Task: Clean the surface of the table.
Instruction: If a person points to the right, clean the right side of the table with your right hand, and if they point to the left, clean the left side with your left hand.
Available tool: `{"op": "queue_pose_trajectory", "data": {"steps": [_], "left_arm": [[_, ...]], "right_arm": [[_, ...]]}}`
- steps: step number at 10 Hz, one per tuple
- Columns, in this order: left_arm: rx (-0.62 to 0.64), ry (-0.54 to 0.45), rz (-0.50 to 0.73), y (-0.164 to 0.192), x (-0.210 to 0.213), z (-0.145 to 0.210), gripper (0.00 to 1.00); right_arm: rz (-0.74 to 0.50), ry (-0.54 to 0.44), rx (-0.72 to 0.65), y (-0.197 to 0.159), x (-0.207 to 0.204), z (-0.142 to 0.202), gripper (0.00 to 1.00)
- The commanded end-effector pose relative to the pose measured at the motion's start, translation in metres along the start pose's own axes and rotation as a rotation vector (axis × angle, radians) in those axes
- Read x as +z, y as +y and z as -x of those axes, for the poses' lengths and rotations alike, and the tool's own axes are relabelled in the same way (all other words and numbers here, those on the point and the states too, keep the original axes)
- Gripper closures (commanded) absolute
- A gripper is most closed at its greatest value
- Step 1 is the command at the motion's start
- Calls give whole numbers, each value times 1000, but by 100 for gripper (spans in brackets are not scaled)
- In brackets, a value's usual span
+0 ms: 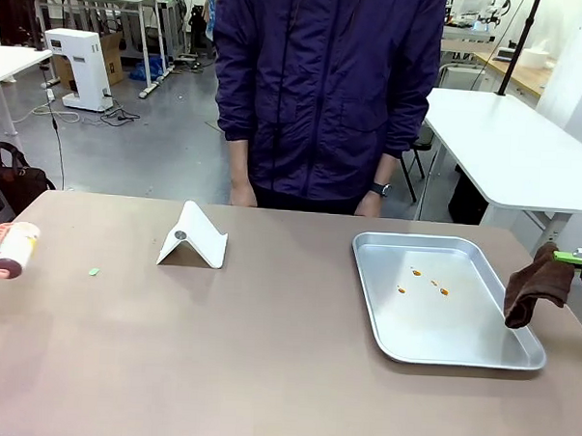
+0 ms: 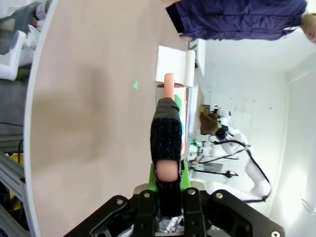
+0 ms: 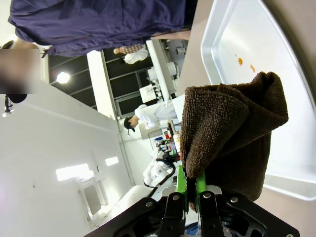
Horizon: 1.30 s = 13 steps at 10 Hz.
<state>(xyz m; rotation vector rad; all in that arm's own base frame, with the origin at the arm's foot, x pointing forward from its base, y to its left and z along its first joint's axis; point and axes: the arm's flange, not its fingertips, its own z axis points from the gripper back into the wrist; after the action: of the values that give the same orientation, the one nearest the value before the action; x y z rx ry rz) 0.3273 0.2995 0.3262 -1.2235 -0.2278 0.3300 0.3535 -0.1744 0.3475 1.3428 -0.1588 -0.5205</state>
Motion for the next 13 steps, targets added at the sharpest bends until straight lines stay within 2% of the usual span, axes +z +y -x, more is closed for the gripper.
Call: {"op": "queue_pose_trajectory", "data": {"steps": [1, 5, 9, 13], "left_arm": [[-2, -37, -75, -19, -28, 2, 81], [-35, -21, -177, -26, -66, -16, 81], [-33, -86, -258, -21, -79, -28, 81], [-1, -48, -334, -16, -103, -41, 81]], "right_arm": [[-10, 4, 1, 5, 2, 2, 100], [-10, 4, 1, 5, 2, 2, 100], [-10, 4, 1, 5, 2, 2, 100], [-10, 4, 1, 5, 2, 2, 100]]}}
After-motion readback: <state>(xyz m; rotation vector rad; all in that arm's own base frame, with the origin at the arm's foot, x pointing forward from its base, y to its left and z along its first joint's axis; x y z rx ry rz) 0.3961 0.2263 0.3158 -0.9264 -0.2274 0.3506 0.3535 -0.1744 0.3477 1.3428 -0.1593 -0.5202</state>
